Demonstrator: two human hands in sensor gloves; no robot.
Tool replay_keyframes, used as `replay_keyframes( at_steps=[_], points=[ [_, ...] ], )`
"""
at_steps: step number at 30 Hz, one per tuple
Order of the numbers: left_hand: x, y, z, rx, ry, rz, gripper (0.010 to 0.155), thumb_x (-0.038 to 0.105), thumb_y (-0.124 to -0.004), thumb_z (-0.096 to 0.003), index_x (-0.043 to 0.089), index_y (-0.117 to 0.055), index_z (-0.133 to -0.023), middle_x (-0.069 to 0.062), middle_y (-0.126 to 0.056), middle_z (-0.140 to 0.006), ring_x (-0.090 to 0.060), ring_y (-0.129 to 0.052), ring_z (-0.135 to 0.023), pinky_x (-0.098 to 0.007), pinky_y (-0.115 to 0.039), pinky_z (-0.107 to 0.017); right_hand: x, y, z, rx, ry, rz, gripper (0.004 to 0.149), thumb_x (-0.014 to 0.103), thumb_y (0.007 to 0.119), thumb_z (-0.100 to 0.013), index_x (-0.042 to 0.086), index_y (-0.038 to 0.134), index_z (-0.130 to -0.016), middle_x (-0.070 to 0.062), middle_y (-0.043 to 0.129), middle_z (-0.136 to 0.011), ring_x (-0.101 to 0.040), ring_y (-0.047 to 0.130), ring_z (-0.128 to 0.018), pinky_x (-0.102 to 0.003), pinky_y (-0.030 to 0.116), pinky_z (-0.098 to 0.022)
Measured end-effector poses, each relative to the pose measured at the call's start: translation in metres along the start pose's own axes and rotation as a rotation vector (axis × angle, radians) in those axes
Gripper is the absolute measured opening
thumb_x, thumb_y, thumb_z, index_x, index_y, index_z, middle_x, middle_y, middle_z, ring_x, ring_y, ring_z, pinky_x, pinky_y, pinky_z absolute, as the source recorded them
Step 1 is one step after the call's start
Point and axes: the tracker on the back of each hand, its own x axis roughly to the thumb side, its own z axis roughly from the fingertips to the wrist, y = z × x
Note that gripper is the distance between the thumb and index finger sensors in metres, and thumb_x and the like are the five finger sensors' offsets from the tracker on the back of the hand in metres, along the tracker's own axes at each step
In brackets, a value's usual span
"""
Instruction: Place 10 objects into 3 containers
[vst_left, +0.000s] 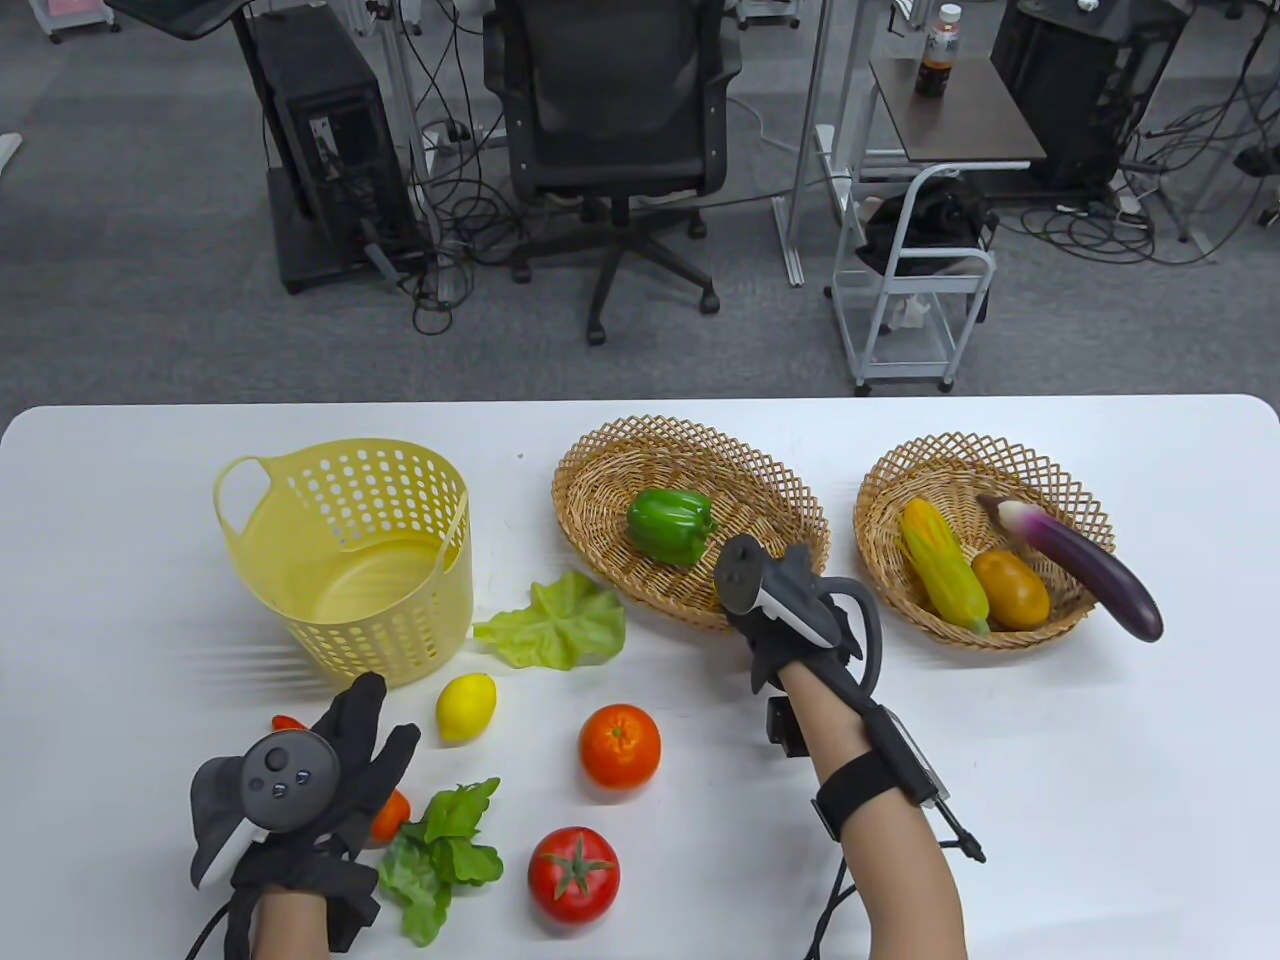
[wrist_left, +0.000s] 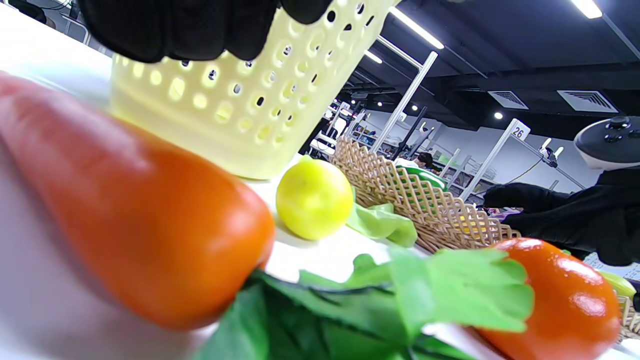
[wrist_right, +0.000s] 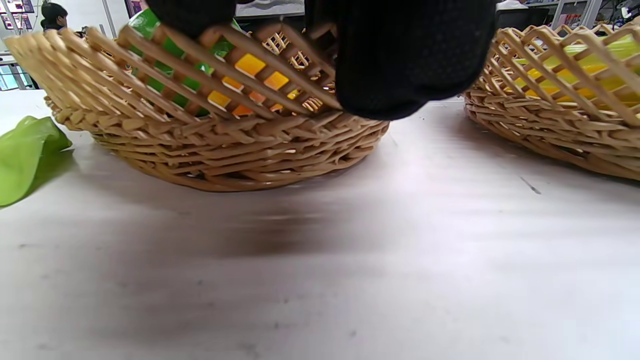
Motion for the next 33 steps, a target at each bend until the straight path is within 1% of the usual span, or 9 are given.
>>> replay_keyframes(
  at_steps=[5, 9, 11, 12, 14, 16, 24, 27, 33],
  points=[
    [0.000, -0.001, -0.001, -0.007, 0.000, -0.007, 0.073, 0.056, -0.049, -0.0629, 0.007, -0.038, -0.116, -0.030, -0.052, -0.115, -0.058, -0.060, -0.101, -0.065, -0.065, -0.065, -0.004, 0.003, 0.002, -0.019, -0.007, -0.012, 0.066, 0.047, 0.060, -0.061, 0.027, 0.021, -0.111, -0.025, 0.058, -0.105, -0.039, 0.085, -0.069, -0.043, 0.079, -0.051],
    [-0.001, 0.002, 0.001, 0.012, -0.008, -0.007, 0.073, 0.056, -0.049, -0.0628, 0.007, -0.038, -0.116, -0.030, -0.054, -0.114, -0.058, -0.062, -0.101, -0.065, -0.065, -0.065, -0.012, 0.002, 0.009, -0.036, -0.027, -0.037, 0.069, 0.050, 0.059, -0.060, 0.025, 0.021, -0.112, -0.025, 0.049, -0.111, -0.043, 0.081, -0.079, -0.047, 0.076, -0.055],
    [-0.001, 0.003, 0.001, 0.017, -0.009, -0.011, 0.073, 0.056, -0.049, -0.0628, 0.007, -0.038, -0.116, -0.030, -0.054, -0.114, -0.058, -0.061, -0.101, -0.065, -0.065, -0.065, -0.019, 0.000, 0.017, -0.049, -0.060, -0.057, 0.071, 0.052, 0.061, -0.059, 0.023, 0.023, -0.112, -0.026, 0.046, -0.113, -0.047, 0.074, -0.086, -0.051, 0.073, -0.059],
    [-0.001, 0.003, 0.001, 0.018, -0.010, -0.013, 0.073, 0.056, -0.049, -0.0628, 0.008, -0.038, -0.116, -0.030, -0.053, -0.114, -0.057, -0.061, -0.101, -0.065, -0.065, -0.065, -0.022, -0.001, 0.023, -0.050, -0.079, -0.065, 0.075, 0.053, 0.060, -0.059, 0.021, 0.017, -0.112, -0.026, 0.042, -0.114, -0.048, 0.068, -0.091, -0.054, 0.069, -0.062],
    [-0.001, 0.003, 0.001, 0.019, -0.010, -0.016, 0.073, 0.056, -0.049, -0.0627, 0.007, -0.038, -0.116, -0.030, -0.053, -0.114, -0.057, -0.061, -0.101, -0.065, -0.065, -0.065, -0.029, -0.002, 0.036, -0.065, -0.111, -0.082, 0.080, 0.054, 0.060, -0.059, 0.016, 0.012, -0.111, -0.027, 0.043, -0.112, -0.050, 0.061, -0.094, -0.058, 0.063, -0.067],
    [-0.001, 0.002, 0.001, 0.018, -0.012, -0.018, 0.073, 0.057, -0.049, -0.0627, 0.008, -0.039, -0.116, -0.030, -0.054, -0.114, -0.057, -0.061, -0.101, -0.065, -0.065, -0.065, -0.037, -0.002, 0.051, -0.032, -0.139, -0.071, 0.082, 0.055, 0.060, -0.059, 0.016, 0.011, -0.111, -0.028, 0.038, -0.114, -0.052, 0.056, -0.097, -0.060, 0.059, -0.069],
    [-0.001, 0.003, 0.001, 0.029, -0.017, -0.026, 0.073, 0.057, -0.049, -0.0625, 0.008, -0.041, -0.116, -0.029, -0.054, -0.114, -0.057, -0.061, -0.101, -0.065, -0.065, -0.065, -0.072, 0.004, 0.109, -0.031, -0.207, -0.193, 0.083, 0.055, 0.063, -0.058, 0.010, 0.019, -0.113, -0.029, 0.026, -0.118, -0.059, 0.041, -0.102, -0.067, 0.054, -0.069],
    [0.000, 0.002, 0.001, 0.029, -0.019, -0.042, 0.072, 0.057, -0.049, -0.0624, 0.009, -0.042, -0.116, -0.029, -0.054, -0.115, -0.057, -0.061, -0.102, -0.065, -0.065, -0.065, -0.081, 0.014, 0.121, -0.051, -0.226, -0.249, 0.085, 0.055, 0.064, -0.058, 0.009, 0.019, -0.113, -0.030, 0.024, -0.118, -0.060, 0.038, -0.103, -0.068, 0.052, -0.070],
    [-0.001, 0.002, 0.000, 0.043, -0.015, -0.056, 0.072, 0.057, -0.050, -0.0622, 0.009, -0.044, -0.115, -0.028, -0.053, -0.115, -0.056, -0.060, -0.102, -0.065, -0.065, -0.065, -0.086, 0.021, 0.132, -0.060, -0.255, -0.222, 0.087, 0.055, 0.064, -0.056, 0.009, 0.017, -0.112, -0.027, 0.018, -0.118, -0.056, 0.031, -0.105, -0.069, 0.045, -0.072]
  ],
)
